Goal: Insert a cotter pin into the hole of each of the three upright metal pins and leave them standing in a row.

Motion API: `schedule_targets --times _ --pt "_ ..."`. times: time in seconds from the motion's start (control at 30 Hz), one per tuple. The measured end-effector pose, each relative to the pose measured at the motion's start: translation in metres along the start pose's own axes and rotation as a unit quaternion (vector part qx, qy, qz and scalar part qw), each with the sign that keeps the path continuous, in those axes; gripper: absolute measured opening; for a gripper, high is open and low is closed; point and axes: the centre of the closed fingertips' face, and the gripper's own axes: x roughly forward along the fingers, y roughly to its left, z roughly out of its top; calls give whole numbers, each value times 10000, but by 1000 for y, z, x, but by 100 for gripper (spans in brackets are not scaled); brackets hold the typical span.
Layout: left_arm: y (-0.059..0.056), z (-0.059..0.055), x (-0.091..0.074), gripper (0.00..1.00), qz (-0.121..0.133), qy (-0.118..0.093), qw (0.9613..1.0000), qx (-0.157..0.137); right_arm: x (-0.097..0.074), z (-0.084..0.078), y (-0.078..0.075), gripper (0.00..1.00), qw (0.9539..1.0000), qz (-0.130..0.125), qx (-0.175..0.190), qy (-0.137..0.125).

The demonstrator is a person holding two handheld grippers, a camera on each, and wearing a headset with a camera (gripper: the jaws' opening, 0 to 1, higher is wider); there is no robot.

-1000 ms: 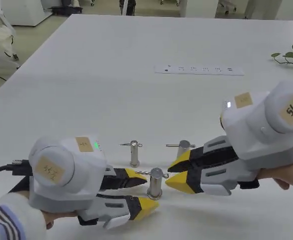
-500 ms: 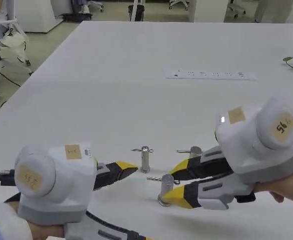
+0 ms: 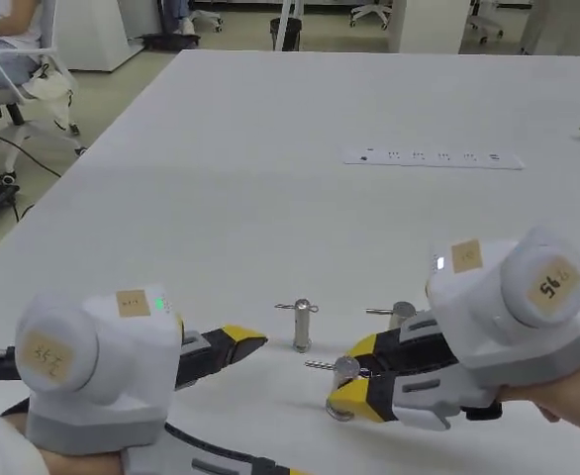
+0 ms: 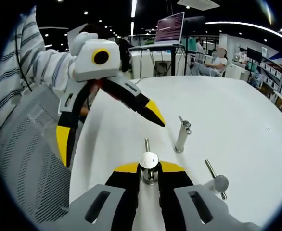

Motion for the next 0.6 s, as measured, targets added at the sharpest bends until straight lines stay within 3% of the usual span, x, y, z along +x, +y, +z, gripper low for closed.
schedule_targets --times 0.37,0.6 --pt "3 3 -6 99 183 -36 9998 -91 -7 -3 -2 14 9997 21 -260 31" --pt "7 2 -5 99 287 8 9994 -177 -31 -8 5 14 9975 423 -539 -192"
